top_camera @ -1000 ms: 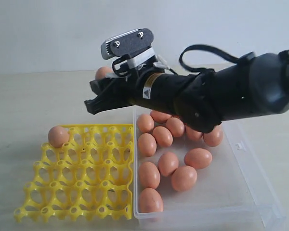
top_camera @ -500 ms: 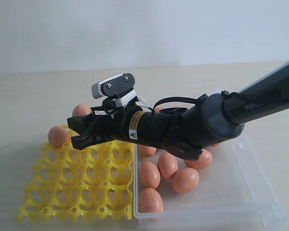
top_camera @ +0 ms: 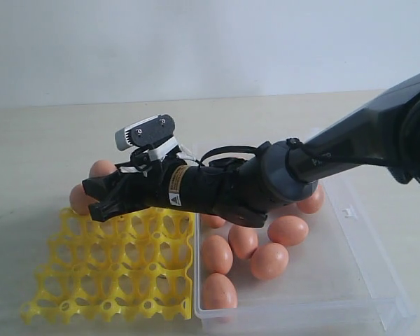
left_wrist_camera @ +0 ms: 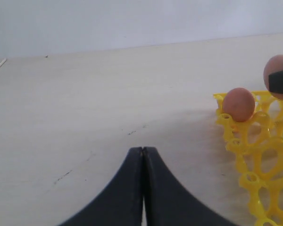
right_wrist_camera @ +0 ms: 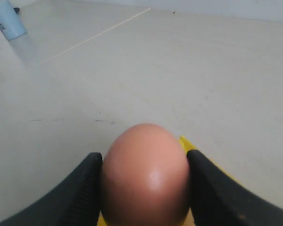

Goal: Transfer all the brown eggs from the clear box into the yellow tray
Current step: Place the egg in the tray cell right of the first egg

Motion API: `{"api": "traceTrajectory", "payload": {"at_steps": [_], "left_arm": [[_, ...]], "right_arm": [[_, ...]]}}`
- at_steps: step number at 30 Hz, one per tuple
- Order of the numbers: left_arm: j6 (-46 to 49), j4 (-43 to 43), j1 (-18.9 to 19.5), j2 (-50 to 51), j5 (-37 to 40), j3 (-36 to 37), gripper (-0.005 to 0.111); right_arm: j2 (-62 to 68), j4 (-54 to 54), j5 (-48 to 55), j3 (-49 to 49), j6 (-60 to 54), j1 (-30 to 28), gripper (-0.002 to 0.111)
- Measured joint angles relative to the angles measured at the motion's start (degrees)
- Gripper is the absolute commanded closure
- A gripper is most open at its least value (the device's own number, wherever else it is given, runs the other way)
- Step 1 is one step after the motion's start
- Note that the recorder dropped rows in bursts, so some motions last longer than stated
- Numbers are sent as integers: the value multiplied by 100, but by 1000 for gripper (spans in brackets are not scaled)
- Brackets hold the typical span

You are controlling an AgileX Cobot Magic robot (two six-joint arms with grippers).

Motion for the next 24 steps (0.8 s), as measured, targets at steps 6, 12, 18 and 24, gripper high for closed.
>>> {"api": "traceTrajectory", "payload": {"at_steps": [6,12,18,24], "left_arm": [[0,0,0,0,0,0,107],[0,0,0,0,0,0,107],[0,0,0,0,0,0,107],[0,0,0,0,0,0,107]], "right_arm": [[134,-24,258,-104,0,8,79],[143,-24,516,-130,0,8,45],[143,-24,526,-130,0,8,43],[-498,-73,1902,-130,-45,-2,57]]}}
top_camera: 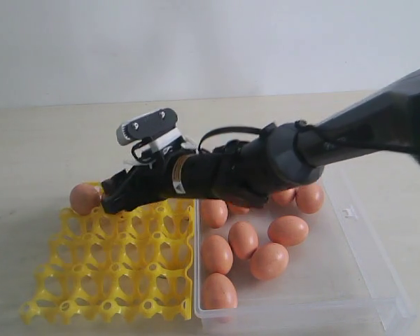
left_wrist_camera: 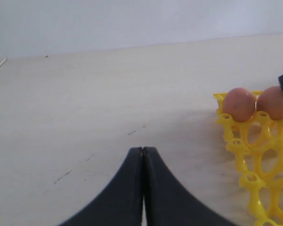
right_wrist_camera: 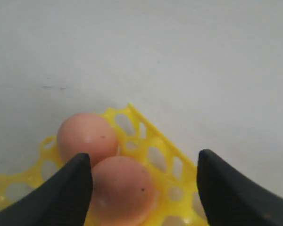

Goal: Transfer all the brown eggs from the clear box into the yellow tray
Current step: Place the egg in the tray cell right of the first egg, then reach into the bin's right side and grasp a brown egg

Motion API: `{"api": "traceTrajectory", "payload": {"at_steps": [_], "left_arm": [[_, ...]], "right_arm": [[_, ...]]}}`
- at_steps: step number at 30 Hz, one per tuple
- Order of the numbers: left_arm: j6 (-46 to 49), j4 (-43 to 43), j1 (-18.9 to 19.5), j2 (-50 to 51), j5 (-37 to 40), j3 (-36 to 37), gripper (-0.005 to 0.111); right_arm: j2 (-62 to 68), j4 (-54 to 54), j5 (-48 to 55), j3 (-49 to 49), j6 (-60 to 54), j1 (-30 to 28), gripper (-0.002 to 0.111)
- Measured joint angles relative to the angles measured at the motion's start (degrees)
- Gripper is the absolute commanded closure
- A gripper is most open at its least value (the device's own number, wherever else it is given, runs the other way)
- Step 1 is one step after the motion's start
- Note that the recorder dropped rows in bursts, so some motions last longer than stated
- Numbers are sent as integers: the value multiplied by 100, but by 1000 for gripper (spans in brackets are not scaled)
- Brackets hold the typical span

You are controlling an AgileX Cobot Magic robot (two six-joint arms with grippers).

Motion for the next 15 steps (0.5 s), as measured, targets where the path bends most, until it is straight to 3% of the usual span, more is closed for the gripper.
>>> {"api": "traceTrajectory", "payload": {"at_steps": [8,10,12,15], "left_arm": [[0,0,0,0,0,0,107],[0,0,0,0,0,0,107],[0,0,0,0,0,0,107],[0,0,0,0,0,0,107]], "right_arm": [[-2247,574,3918,-13,-339,-122,108],[-2832,921,5299,-13,-716,-203,108],[-3131,1130,6355,17,-1871,-263,107],[-3184,1750,6912,480,-5546,-339,91]]}}
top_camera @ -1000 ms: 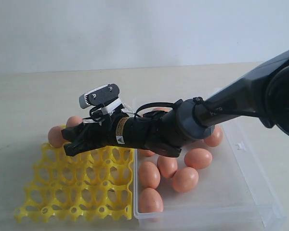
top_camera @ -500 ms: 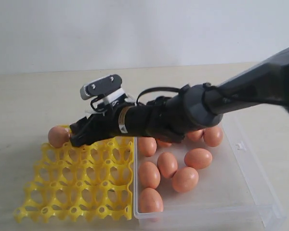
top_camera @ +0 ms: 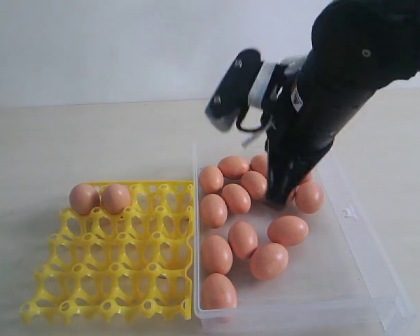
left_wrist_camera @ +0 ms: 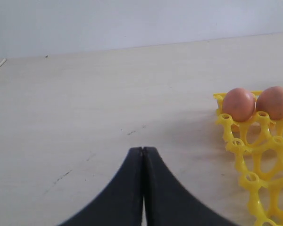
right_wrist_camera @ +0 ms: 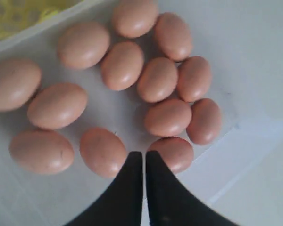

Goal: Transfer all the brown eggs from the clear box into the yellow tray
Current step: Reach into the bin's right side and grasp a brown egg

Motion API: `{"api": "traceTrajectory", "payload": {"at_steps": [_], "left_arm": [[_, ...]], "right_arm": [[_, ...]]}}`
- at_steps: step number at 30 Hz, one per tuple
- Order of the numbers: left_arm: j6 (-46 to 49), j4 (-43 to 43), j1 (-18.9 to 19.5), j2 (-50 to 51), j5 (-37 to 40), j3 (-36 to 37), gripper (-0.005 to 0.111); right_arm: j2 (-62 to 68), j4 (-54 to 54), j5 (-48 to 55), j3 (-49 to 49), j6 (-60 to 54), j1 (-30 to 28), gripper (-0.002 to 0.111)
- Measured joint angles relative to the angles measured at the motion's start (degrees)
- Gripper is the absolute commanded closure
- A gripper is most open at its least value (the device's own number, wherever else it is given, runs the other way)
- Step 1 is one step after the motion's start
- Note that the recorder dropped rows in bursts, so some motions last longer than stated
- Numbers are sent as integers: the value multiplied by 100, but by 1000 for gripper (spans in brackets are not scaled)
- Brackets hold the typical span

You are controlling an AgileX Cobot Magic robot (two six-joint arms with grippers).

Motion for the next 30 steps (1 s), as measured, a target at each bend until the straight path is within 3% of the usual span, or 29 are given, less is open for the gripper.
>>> {"api": "traceTrajectory", "payload": {"at_steps": [2,4,6,12,18,30], "left_arm": [[0,0,0,0,0,0,107],[0,0,0,0,0,0,107],[0,0,0,0,0,0,107],[0,0,0,0,0,0,107],[0,0,0,0,0,0,107],[0,0,0,0,0,0,107]], "right_arm": [[11,259,-51,220,-1263,-114,68],[34,325,-29,392,-1744,-231,54],[34,470,8,615,-2336,-256,49],[165,780,-678,1080,-3476,-260,48],[615,780,-1193,1094,-3595,-260,41],[1216,733,-1579,1094,-3607,-366,44]]}}
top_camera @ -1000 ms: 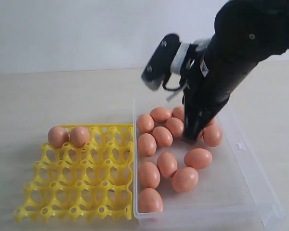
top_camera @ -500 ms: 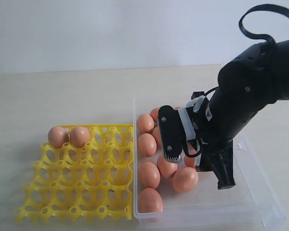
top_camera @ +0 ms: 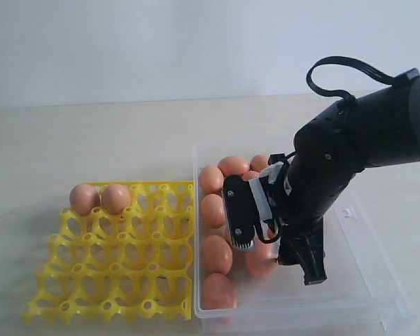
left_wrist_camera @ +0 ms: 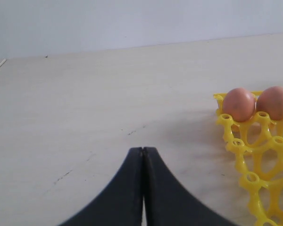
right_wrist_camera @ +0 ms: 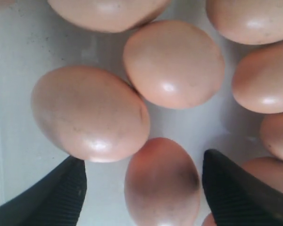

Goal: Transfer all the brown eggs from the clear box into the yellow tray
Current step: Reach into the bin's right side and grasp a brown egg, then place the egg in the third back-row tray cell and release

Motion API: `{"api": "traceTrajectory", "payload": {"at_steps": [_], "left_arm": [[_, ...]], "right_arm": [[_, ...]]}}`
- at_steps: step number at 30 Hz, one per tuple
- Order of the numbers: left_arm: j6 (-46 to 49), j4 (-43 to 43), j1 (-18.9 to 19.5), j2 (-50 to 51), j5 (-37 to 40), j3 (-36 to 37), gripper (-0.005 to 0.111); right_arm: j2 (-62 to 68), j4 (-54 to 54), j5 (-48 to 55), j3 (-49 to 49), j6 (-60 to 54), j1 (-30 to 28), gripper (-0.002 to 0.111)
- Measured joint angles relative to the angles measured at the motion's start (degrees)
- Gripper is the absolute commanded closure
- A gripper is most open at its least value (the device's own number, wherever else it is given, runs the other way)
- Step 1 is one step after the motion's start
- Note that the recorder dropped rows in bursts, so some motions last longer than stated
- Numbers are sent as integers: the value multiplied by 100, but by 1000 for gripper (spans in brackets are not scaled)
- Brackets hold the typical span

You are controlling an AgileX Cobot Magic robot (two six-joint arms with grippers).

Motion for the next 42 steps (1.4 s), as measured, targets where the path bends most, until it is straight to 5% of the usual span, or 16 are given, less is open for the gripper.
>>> {"api": "traceTrajectory", "payload": {"at_steps": [3,9,18,24,33,36,42], "left_arm": [[0,0,0,0,0,0,107],[0,0,0,0,0,0,107],[0,0,0,0,0,0,107],[0,0,0,0,0,0,107],[0,0,0,0,0,0,107],[0,0,0,0,0,0,107],[0,0,0,0,0,0,107]], "right_arm": [[105,-14,-35,0,0,-27,58],[113,-32,-114,0,152,-39,108],[-374,-8,-49,0,512,-39,108],[-1178,1371,-1730,0,1254,-47,108],[-620,2854,-3411,-10,2293,138,108],[-376,2527,-3949,-10,3246,311,108],[126,-97,-5820,-10,7334,381,108]]}}
